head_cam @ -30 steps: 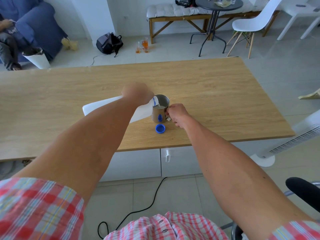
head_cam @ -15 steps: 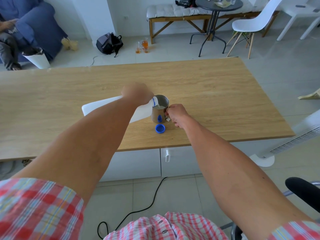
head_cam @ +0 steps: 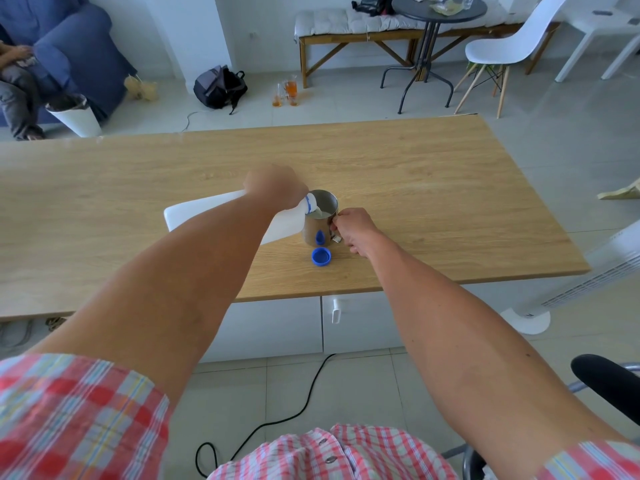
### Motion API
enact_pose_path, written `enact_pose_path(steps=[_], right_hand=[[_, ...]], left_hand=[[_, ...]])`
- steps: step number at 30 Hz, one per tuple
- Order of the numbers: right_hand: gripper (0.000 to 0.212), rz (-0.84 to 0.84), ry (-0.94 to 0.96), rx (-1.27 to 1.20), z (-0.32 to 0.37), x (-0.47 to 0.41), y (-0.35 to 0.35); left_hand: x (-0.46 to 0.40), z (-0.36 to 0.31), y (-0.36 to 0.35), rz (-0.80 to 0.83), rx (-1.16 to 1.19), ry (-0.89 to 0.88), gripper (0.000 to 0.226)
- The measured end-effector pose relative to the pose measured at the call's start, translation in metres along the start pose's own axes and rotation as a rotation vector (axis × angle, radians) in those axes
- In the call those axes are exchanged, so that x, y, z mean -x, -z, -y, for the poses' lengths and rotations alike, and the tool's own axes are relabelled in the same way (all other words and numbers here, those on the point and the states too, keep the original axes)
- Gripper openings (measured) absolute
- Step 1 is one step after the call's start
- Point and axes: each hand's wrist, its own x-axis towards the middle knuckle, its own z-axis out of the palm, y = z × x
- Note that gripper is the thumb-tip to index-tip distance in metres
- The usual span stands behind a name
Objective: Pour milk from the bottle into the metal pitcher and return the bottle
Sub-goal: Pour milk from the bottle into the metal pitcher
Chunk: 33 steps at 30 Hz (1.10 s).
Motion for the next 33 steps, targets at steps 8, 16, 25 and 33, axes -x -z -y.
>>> enact_pose_path(steps=[8,16,25,33], right_hand=[[0.029,0.005,-0.004,0.013,0.0016,0.0006,-0.0001],[0.027,0.000,-0.008,0.005,0.0014,0.0021,-0.0008],[0.027,-0.004,-0.011,0.009,0.0025,0.0046,-0.0003],[0.027,-0.001,-0.006,0.019,0.0030,0.0050,-0.0001]], left_hand=[[0.0009,0.0003,0.0011,-0.002,-0.003,0.003,0.033],[0.0017,0.0000,0.0001,-0.005,-0.012,-0.005,0.035],[0.0022,0.0002,0.0012,-0.003,-0.009,0.000,0.033],[0.0034,-0.0006,0.0028,0.012,-0.003,0.016,0.033]])
